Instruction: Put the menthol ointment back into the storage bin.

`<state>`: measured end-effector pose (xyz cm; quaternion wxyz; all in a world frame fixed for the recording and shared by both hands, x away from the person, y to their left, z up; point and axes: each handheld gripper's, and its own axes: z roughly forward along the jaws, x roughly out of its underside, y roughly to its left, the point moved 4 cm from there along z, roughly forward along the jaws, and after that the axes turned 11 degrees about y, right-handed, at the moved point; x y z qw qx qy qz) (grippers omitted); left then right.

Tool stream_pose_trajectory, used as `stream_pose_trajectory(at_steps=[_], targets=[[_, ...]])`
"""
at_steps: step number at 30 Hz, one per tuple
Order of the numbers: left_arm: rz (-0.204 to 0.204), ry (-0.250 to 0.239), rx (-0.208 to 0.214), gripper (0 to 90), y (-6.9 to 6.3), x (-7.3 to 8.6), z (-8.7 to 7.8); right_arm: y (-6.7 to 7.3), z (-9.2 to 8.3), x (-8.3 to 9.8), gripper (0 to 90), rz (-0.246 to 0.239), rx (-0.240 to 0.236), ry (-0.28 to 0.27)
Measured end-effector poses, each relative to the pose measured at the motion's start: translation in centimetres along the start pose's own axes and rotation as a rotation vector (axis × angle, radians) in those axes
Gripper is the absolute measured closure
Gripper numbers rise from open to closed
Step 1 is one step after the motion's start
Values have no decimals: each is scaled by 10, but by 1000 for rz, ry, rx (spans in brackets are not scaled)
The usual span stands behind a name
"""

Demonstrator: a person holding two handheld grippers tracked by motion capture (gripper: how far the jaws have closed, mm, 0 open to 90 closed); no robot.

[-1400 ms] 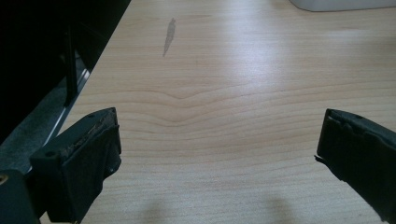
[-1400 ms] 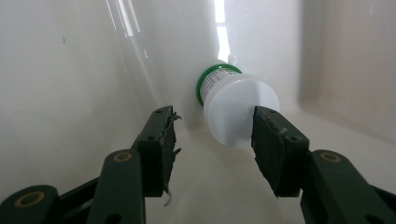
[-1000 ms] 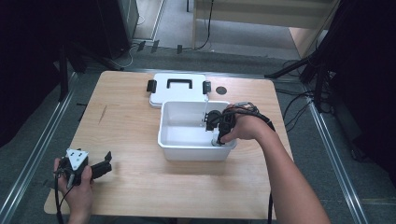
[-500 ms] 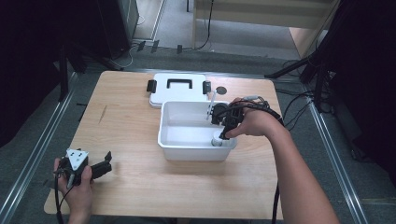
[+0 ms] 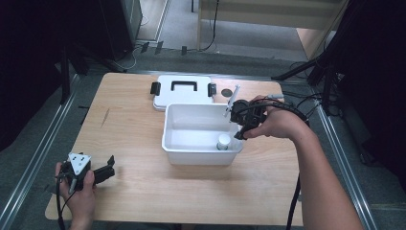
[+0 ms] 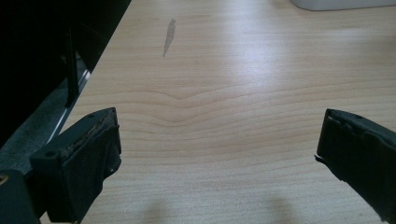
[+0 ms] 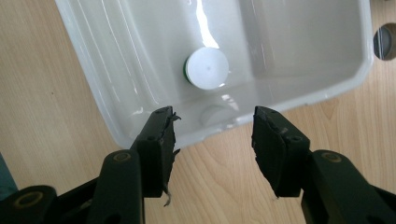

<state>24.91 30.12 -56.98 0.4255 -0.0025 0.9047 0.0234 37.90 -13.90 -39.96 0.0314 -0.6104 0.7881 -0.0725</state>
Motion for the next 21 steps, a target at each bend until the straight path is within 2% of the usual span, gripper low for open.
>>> stream_pose_trajectory(at_steps=[10, 21], targets=[[1, -4, -3, 1, 0, 0, 0, -4, 1, 26, 500, 40, -16, 9], [1, -5, -4, 1, -1, 0, 0, -4, 15, 47, 496, 79, -43, 21]])
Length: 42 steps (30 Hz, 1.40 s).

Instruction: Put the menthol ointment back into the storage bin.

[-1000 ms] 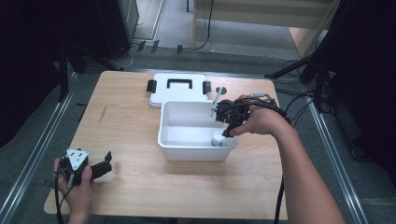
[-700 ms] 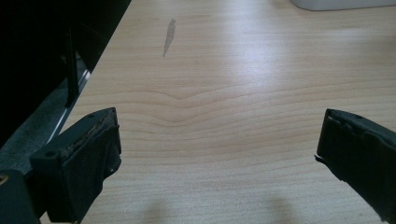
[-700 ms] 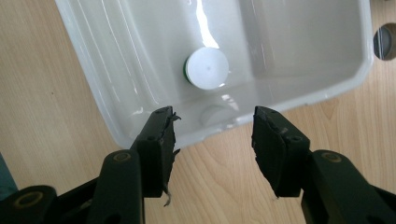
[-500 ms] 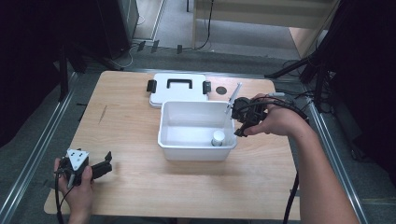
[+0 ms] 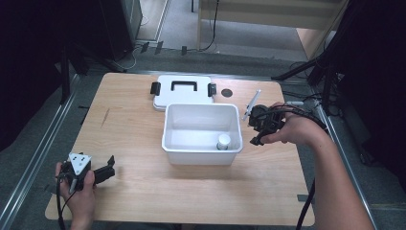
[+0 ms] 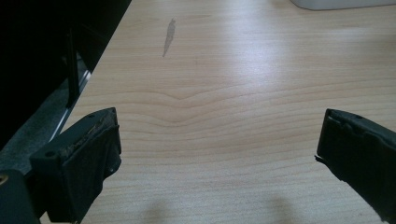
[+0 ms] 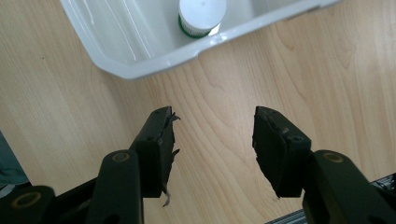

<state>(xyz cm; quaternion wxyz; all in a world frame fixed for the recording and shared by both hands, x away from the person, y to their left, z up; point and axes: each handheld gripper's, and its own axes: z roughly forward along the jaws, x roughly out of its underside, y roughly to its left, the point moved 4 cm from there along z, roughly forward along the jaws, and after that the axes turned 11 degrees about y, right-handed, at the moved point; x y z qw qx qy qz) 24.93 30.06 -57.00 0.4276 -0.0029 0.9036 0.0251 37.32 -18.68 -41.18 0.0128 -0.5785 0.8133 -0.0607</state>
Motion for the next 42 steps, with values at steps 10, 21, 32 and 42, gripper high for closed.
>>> stream_pose_trajectory(at_steps=[10, 21, 32, 42], targets=[[4, 1, 0, 1, 0, 0, 0, 1, 19, 19, 457, 55, -28, -7], [4, 1, 0, 1, 0, 0, 0, 3, 41, 43, 414, 190, -58, -98], [5, 1, -2, 1, 0, 0, 0, 8, 66, 64, 319, 325, -43, -232], [6, 1, -3, 1, 0, 0, 0, 12, 91, 84, 271, 451, -34, -380]])
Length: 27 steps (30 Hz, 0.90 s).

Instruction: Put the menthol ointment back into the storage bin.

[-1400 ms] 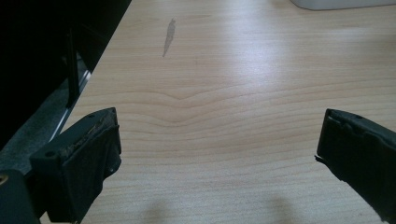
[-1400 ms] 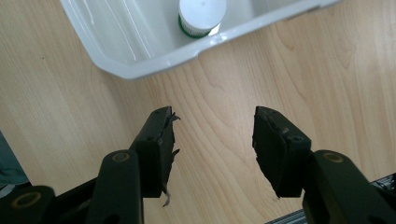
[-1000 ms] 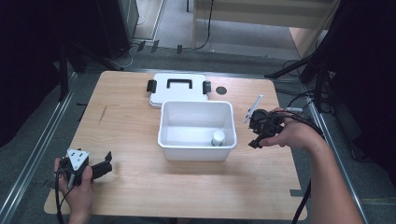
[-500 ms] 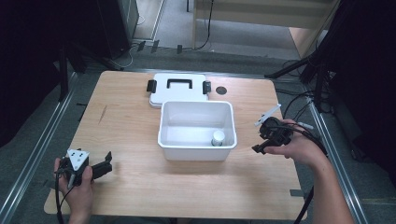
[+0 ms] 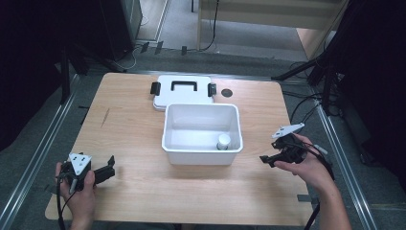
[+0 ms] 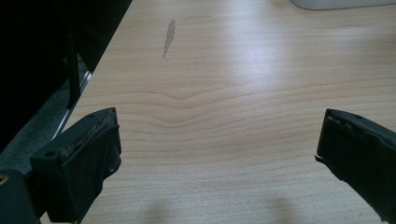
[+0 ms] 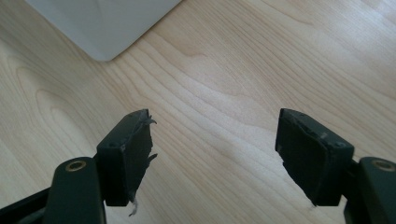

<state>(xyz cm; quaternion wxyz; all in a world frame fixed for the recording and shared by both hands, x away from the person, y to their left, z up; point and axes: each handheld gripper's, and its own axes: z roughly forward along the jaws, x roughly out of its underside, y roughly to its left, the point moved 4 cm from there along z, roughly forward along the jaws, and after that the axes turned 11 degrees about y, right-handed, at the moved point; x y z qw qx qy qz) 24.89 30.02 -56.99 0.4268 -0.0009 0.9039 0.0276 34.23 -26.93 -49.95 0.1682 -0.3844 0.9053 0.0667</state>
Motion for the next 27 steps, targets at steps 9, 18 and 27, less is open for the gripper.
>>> stream_pose_trajectory(at_steps=[9, 18, 27], targets=[[0, -1, -1, 1, 0, 0, 0, 3, 15, 21, 253, 61, -20, -92], [1, -1, 0, 1, 0, 0, 0, 10, 25, 39, 200, 137, 25, -178], [2, -1, -2, 1, 0, 0, 0, 12, 22, 57, 140, 199, 62, -318]])
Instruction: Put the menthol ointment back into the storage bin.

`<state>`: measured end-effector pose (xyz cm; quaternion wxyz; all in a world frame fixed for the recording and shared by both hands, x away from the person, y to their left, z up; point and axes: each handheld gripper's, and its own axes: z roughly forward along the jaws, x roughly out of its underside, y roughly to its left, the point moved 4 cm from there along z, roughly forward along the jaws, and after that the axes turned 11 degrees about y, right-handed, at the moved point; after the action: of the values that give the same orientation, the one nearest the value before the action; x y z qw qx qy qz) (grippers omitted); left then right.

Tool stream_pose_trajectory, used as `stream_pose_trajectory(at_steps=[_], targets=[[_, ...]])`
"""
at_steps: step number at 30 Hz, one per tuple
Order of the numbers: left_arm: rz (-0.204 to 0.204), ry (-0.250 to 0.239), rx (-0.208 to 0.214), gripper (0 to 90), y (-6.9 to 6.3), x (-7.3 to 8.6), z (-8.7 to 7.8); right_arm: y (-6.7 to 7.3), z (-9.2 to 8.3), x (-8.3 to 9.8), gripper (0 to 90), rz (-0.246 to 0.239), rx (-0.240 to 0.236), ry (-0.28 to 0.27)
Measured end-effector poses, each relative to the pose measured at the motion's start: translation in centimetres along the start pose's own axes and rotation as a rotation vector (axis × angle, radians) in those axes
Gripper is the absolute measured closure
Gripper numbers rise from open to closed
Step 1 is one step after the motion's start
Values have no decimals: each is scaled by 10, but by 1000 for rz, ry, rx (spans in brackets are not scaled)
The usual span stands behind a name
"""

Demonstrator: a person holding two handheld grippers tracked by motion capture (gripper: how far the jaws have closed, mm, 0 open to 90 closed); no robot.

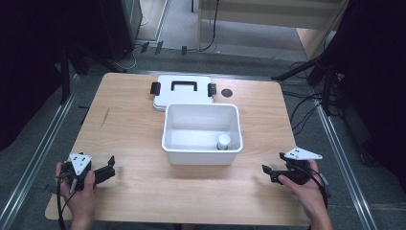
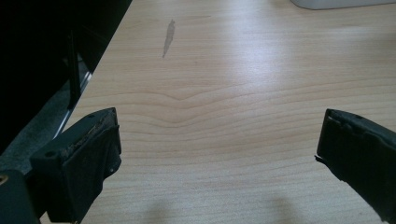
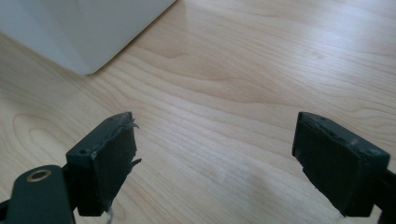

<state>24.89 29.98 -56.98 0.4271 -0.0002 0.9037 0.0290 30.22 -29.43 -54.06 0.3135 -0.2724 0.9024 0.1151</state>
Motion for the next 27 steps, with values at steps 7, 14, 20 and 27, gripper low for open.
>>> stream_pose_trajectory(at_steps=[7, 14, 20, 27], targets=[[1, 3, 3, 1, 0, 0, 0, -7, -7, 13, 136, 70, -9, -110], [-2, 2, 6, 1, 0, 0, 0, -13, -10, 26, 135, 111, 4, -166], [-4, 1, 7, 1, 0, 0, 0, -18, -12, 38, 136, 152, 11, -193], [-6, 1, 15, 1, 1, 0, 0, -22, -14, 49, 138, 198, -13, -237]])
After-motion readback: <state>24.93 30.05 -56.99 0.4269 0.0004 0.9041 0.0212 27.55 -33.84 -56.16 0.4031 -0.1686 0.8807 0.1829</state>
